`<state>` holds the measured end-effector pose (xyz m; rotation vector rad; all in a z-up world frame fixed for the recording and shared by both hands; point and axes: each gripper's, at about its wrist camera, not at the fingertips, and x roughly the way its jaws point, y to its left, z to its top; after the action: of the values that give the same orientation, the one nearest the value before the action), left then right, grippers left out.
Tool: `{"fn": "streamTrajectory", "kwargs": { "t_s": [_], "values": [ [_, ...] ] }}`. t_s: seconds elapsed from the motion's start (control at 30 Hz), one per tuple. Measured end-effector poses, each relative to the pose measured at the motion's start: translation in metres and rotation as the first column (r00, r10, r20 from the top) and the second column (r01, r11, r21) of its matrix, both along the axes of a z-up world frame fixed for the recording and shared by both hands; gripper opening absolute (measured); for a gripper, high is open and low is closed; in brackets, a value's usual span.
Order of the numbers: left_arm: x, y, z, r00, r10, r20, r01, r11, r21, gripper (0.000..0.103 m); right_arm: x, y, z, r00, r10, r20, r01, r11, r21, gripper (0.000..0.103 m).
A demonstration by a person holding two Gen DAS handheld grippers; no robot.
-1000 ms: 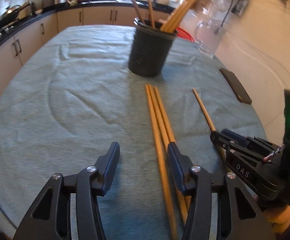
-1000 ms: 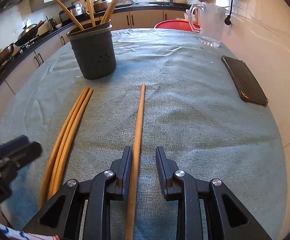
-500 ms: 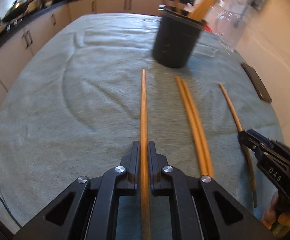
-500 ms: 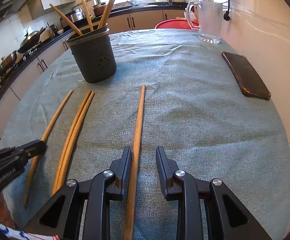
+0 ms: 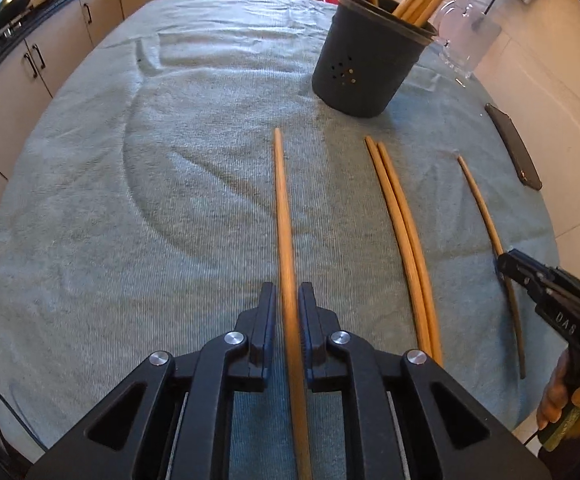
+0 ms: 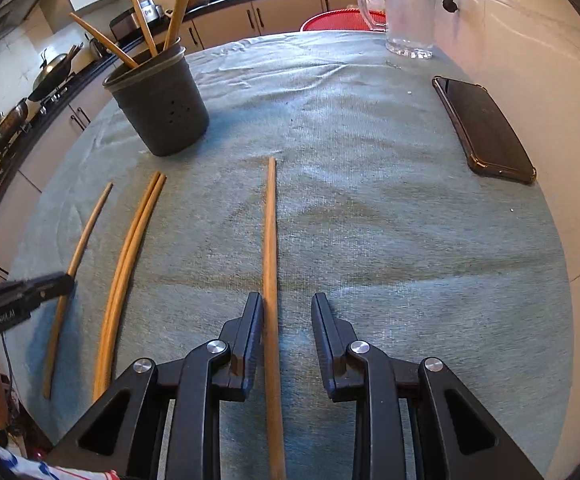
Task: Organize utensils
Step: 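Grasp a chopstick with the left gripper while the right gripper grasps another, then lift both chopsticks upright and carry them over the holder cup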
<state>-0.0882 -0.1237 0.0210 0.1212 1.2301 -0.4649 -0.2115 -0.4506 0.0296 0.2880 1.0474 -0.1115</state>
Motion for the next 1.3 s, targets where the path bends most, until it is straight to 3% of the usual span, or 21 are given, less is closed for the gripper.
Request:
{"fn": "streamTrajectory", "kwargs": {
  "t_s": [0.2, 0.43, 0.73, 0.97, 1.03, 1.1, 1.17, 1.23, 1.3],
  "values": [
    [0.02, 0.001, 0.001, 0.998, -0.006, -0.067, 0.006, 1.0, 0.002, 0.014, 0.017, -0.001, 0.001, 0.995, 0.044, -0.084, -0.047, 0.998, -0.032, 0.026],
    [0.04, -0.005, 0.001, 0.997, -0.028, -0.078, 0.031, 0.999, 0.038, 0.014, 0.051, -0.007, 0.0, 0.976, 0.074, -0.203, -0.096, 0.99, -0.1, 0.027],
    [0.058, -0.022, 0.0, 0.994, -0.065, -0.093, 0.072, 0.995, 0.074, 0.015, 0.095, -0.018, 0.0, 0.954, 0.062, -0.293, -0.09, 0.992, -0.085, 0.032],
    [0.068, -0.023, 0.0, 0.992, -0.079, -0.095, 0.082, 0.996, 0.035, 0.015, 0.123, -0.021, 0.001, 0.936, 0.092, -0.339, -0.117, 0.992, -0.053, 0.034],
    [0.065, -0.022, 0.001, 0.992, -0.108, -0.07, 0.111, 0.993, 0.04, 0.015, 0.125, -0.017, 0.002, 0.936, 0.114, -0.332, -0.146, 0.987, -0.073, 0.029],
    [0.058, -0.019, 0.002, 0.991, -0.129, -0.041, 0.131, 0.99, 0.049, 0.007, 0.128, -0.014, 0.003, 0.941, 0.139, -0.309, -0.171, 0.982, -0.081, 0.023],
    [0.049, -0.016, 0.004, 0.992, -0.129, -0.014, 0.129, 0.99, 0.048, 0.006, 0.123, -0.008, 0.005, 0.947, 0.153, -0.284, -0.187, 0.977, -0.098, 0.01],
    [0.04, -0.012, 0.009, 0.993, -0.114, 0.031, 0.113, 0.993, 0.047, 0.006, 0.118, -0.003, 0.006, 0.955, 0.158, -0.249, -0.191, 0.975, -0.114, 0.007],
    [0.03, -0.004, 0.022, 0.991, -0.102, 0.084, 0.1, 0.995, 0.023, 0.006, 0.112, -0.005, 0.008, 0.965, 0.152, -0.212, -0.171, 0.983, -0.074, 0.007]
  ]
}}
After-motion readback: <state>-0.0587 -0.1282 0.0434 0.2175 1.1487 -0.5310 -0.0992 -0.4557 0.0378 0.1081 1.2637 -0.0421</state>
